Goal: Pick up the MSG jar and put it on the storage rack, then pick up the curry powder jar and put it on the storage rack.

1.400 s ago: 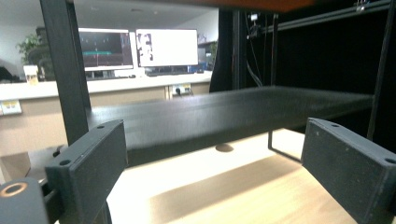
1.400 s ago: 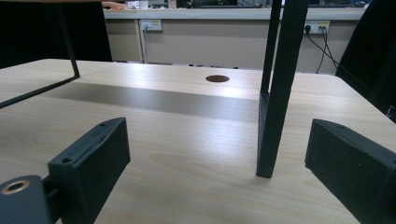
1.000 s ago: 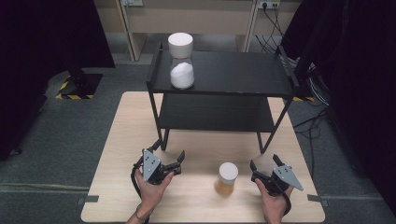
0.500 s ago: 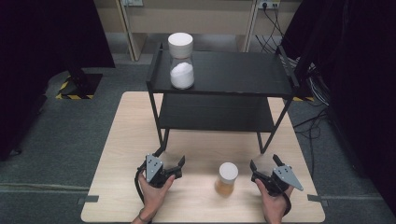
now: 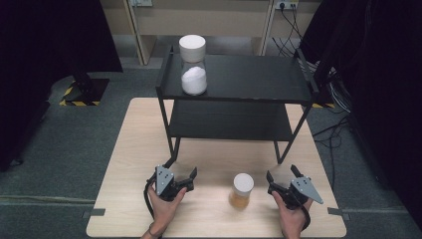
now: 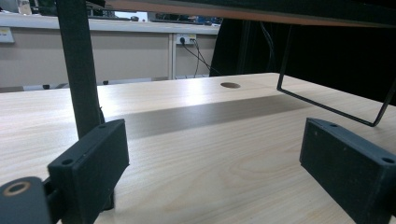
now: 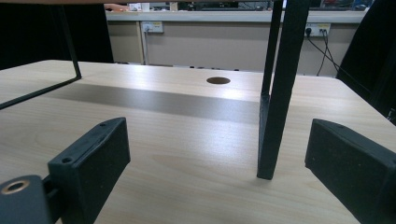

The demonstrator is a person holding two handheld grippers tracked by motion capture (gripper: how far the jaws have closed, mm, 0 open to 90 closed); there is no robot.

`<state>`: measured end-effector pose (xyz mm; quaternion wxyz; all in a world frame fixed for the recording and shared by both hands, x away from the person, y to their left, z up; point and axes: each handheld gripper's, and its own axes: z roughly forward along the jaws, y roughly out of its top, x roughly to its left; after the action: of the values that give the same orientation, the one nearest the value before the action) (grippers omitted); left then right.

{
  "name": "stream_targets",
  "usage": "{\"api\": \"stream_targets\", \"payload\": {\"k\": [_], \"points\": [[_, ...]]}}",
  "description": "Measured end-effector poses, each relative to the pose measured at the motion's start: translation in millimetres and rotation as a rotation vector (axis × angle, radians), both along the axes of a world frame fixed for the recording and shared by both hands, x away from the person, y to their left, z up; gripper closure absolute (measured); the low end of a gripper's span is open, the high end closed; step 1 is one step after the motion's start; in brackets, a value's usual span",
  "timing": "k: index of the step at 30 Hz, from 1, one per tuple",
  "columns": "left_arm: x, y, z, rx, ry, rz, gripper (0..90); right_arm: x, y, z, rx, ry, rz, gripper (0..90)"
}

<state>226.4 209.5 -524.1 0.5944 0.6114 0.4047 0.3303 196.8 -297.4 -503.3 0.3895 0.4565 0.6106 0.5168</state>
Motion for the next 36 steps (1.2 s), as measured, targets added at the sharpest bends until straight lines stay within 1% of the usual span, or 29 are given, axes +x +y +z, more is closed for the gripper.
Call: {"api": "stream_targets", "payload": {"k": [14,20,25,30,33,36], "points": [[0.7,0.3,0.2,-0.002,0.002,-0.004,6.9,0.3,-0.3,0.3,0.002,0.002,0.001,6.7],[0.0,-0.8,-0.2,0.005,-0.005,-0.005,7.0,0.5,-0.7,0.2,0.001,0.002,0.004,6.7],[0.4,-0.5,0.1,0.004,-0.002,-0.006,7.0,0.7,-1.8,0.2,0.009,0.004,0.005,6.7],[-0.4,-0.7,-0.7,0.007,-0.009,-0.006,7.0,0.8,-2.1,0.2,0.013,0.005,0.004,6.5],[-0.3,-0.7,-0.7,0.007,-0.009,-0.007,7.0,0.9,-2.8,-0.3,0.027,0.005,0.003,6.0],[-0.3,-0.6,-0.8,0.007,-0.009,-0.007,7.0,0.3,-3.7,0.5,0.053,0.004,0.007,5.1]]}}
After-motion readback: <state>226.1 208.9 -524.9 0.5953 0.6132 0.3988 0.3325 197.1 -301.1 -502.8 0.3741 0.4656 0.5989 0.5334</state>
